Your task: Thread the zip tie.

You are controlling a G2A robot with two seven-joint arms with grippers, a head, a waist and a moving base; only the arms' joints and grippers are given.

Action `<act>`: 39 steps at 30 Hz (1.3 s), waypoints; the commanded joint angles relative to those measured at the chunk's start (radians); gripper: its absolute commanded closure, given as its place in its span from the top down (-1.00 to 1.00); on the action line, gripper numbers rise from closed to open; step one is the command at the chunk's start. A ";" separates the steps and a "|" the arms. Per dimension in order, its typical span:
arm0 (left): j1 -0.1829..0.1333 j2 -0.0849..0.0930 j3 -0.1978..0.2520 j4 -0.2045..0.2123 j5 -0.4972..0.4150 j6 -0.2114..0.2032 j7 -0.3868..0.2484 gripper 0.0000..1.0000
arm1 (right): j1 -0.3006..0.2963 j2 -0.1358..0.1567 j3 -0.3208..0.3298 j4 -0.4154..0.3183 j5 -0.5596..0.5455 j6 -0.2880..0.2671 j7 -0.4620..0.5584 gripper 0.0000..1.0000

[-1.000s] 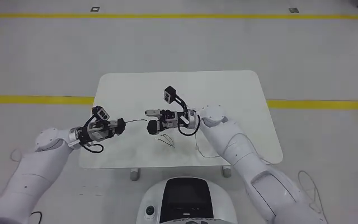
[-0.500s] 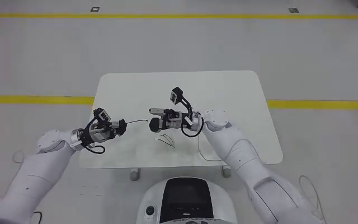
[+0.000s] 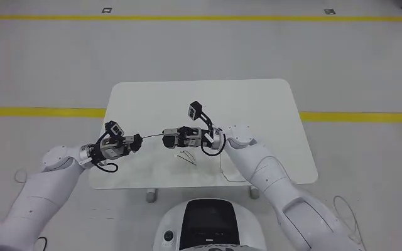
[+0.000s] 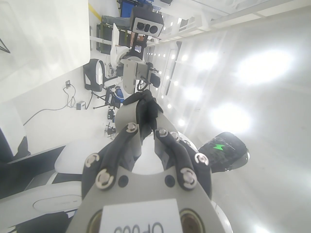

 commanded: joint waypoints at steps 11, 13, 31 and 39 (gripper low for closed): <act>0.000 0.000 0.000 0.000 0.000 0.000 0.000 -1.00 | 0.014 0.000 -0.010 0.031 0.011 -0.010 -0.018 -0.54; 0.000 0.000 0.000 0.000 0.000 0.000 0.000 -1.00 | 0.014 0.001 -0.010 0.033 0.012 -0.013 -0.023 -0.54; 0.000 0.000 0.000 0.000 0.000 0.000 0.000 -1.00 | 0.009 0.007 -0.014 0.024 0.020 -0.017 -0.039 -0.74; 0.000 0.000 0.000 0.000 0.000 0.000 0.000 -1.00 | 0.009 0.008 -0.020 0.022 0.024 -0.018 -0.043 -0.76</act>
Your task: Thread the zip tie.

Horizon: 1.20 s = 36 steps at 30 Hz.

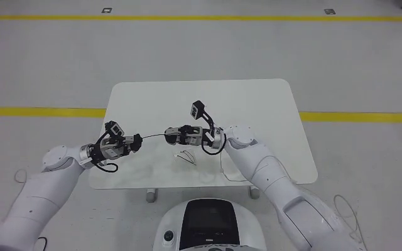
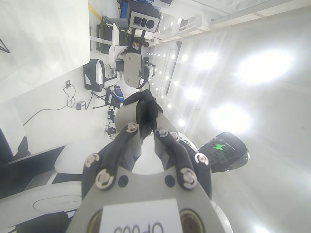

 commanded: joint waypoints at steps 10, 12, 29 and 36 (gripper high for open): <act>0.000 0.000 0.000 0.000 0.000 0.000 0.000 -1.00 | 0.008 -0.003 -0.015 0.006 0.009 0.000 -0.002 -0.82; 0.000 0.000 0.000 0.000 0.000 0.000 0.000 -1.00 | 0.009 -0.004 -0.018 0.008 0.011 -0.001 -0.001 -0.86; 0.000 0.000 0.000 0.000 0.000 0.000 0.000 1.00 | 0.010 0.001 -0.022 0.012 -0.007 0.003 -0.024 -1.00; 0.000 0.000 0.000 0.000 0.000 0.000 0.000 1.00 | -0.001 0.012 -0.004 0.006 -0.013 -0.003 -0.036 -1.00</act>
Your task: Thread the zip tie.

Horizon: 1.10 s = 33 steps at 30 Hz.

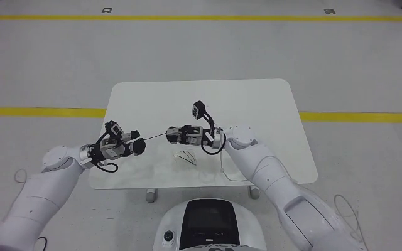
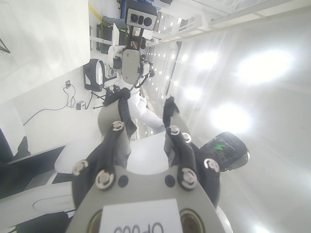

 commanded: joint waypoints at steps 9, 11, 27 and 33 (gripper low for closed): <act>0.000 0.000 0.000 0.000 0.000 0.000 0.000 1.00 | -0.009 0.013 0.011 -0.011 -0.029 -0.004 0.002 -1.00; 0.000 0.000 0.000 0.000 0.000 0.000 0.000 1.00 | -0.009 0.013 0.011 -0.011 -0.029 -0.004 0.002 -1.00; 0.000 0.000 0.000 0.000 0.000 0.000 0.000 1.00 | -0.009 0.013 0.011 -0.011 -0.029 -0.004 0.002 -1.00; 0.000 0.000 0.000 0.000 0.000 0.000 0.000 1.00 | -0.009 0.013 0.011 -0.011 -0.029 -0.004 0.002 -1.00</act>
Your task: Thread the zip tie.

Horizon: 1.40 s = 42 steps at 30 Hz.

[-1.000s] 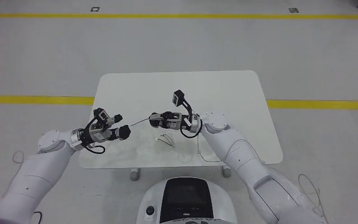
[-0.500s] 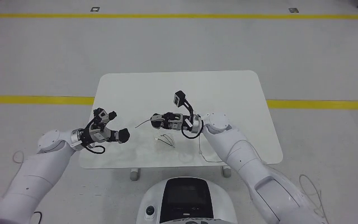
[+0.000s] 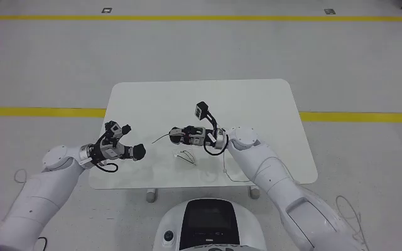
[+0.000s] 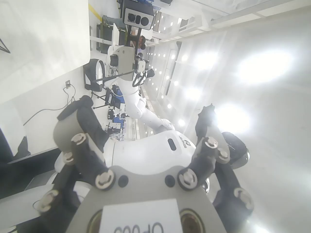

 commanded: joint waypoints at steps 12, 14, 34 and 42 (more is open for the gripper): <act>0.000 0.000 0.000 0.000 0.000 0.000 0.000 1.00 | 0.000 0.000 0.000 0.000 0.000 0.000 0.000 -1.00; 0.000 0.000 0.000 0.000 0.000 0.000 0.000 1.00 | -0.004 0.000 -0.004 -0.010 -0.009 -0.002 -0.004 -1.00; 0.004 -0.001 0.006 -0.029 0.099 -0.090 -0.005 1.00 | -0.052 0.016 0.017 -0.158 -0.077 -0.064 0.036 -1.00; -0.010 -0.021 0.045 -0.018 0.126 -0.192 -0.025 1.00 | -0.072 0.012 0.017 -0.178 -0.018 -0.064 0.044 -1.00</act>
